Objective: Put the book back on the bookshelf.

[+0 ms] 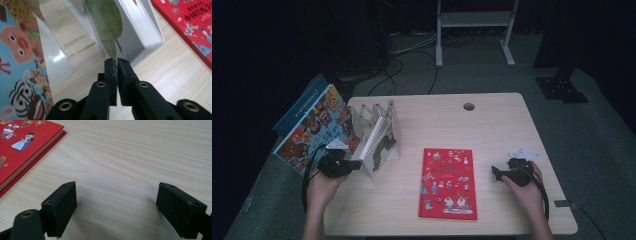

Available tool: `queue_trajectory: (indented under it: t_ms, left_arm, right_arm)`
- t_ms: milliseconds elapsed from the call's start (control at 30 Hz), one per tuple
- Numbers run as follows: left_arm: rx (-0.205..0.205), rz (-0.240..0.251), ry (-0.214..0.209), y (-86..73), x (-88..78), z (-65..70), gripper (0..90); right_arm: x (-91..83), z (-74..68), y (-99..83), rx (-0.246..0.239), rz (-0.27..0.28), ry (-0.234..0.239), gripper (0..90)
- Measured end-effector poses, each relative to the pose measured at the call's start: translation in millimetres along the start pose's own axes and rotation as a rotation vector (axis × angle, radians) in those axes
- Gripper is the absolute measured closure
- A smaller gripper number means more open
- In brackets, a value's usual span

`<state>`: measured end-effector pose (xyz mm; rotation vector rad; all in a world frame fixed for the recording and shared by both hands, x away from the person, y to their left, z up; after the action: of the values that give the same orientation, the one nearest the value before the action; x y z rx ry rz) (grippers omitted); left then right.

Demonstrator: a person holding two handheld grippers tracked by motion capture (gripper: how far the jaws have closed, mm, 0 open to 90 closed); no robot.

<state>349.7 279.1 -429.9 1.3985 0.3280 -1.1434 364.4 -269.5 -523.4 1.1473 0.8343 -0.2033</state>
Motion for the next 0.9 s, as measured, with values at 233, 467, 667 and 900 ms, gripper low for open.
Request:
queue_trajectory:
  t_ms: [233,467,667,900]
  left_arm:
    - [0.031,-0.001,-0.025,-7.3,-4.0,2.6,75.6]
    - [0.050,-0.009,-0.063,-0.4,3.8,8.0,77.2]
    - [0.065,0.001,-0.098,9.0,11.8,14.4,79.3]
    - [0.080,0.015,-0.120,22.7,24.6,24.1,79.3]
  right_arm:
    - [0.0,0.0,0.0,0.000,0.000,0.000,15.9]
    - [0.0,0.0,0.0,0.000,0.000,0.000,15.9]
    - [0.0,0.0,0.0,0.000,0.000,0.000,15.9]
    - [0.0,0.1,0.0,0.000,0.000,0.000,15.8]
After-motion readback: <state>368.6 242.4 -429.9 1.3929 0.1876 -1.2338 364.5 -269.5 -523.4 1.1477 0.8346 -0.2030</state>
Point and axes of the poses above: each handheld gripper's, and its own axes: x roughly forward along the jaws, y roughly out of its top, z roughly to its right, the point moved 3 cm from there along x, roughly forward along the jaws, and after that the axes turned 13 degrees about -x, right-handed, at the moved point
